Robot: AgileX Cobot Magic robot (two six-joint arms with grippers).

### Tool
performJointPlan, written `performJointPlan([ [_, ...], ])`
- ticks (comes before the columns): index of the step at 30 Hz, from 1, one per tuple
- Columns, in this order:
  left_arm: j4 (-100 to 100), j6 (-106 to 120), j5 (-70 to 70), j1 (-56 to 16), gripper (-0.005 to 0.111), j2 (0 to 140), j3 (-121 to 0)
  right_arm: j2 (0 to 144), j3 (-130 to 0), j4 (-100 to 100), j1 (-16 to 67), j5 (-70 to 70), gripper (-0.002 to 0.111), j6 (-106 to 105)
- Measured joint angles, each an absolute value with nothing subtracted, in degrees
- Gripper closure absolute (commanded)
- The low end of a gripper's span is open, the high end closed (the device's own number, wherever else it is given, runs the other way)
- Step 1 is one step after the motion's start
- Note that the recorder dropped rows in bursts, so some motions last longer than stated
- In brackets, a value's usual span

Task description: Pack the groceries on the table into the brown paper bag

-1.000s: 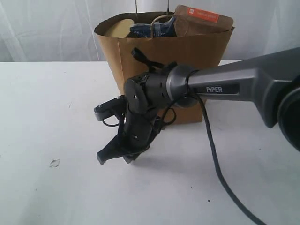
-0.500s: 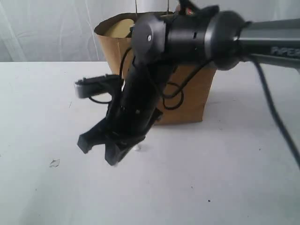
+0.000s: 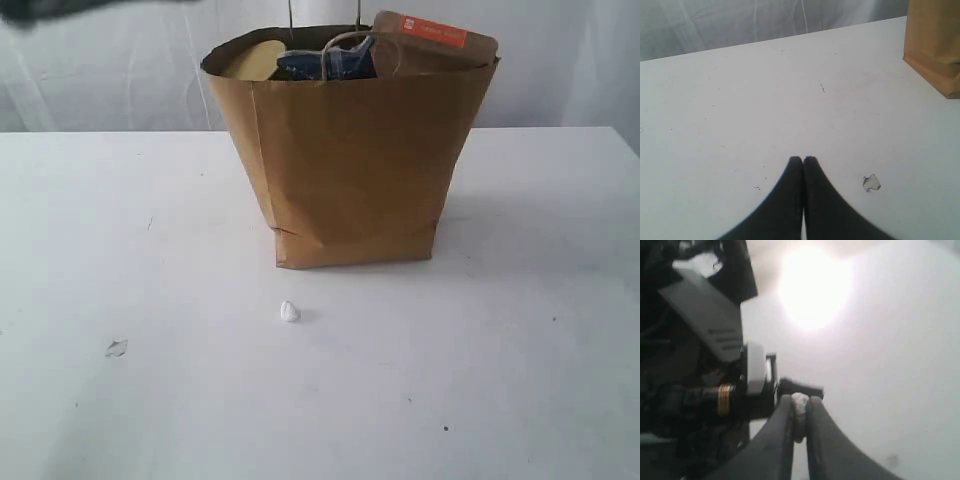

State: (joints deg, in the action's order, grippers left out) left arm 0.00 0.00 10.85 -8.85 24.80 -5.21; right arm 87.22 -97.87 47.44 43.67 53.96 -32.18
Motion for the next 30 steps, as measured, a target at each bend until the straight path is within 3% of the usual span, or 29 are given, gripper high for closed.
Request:
performJointPlan([
  [11, 0.0, 0.0, 10.9, -8.8, 0.107, 24.8, -5.2, 84.1, -98.7, 23.3, 42.5, 27.9, 0.108, -28.2],
  [22, 0.0, 0.0, 10.9, -8.8, 0.107, 24.8, -5.2, 90.5, -98.7, 15.1, 28.2, 27.5, 0.108, -5.3],
  [30, 0.0, 0.0, 10.9, -10.0, 0.107, 24.8, -5.2, 95.9, -98.7, 15.5, 27.6, 24.6, 0.108, -8.0],
])
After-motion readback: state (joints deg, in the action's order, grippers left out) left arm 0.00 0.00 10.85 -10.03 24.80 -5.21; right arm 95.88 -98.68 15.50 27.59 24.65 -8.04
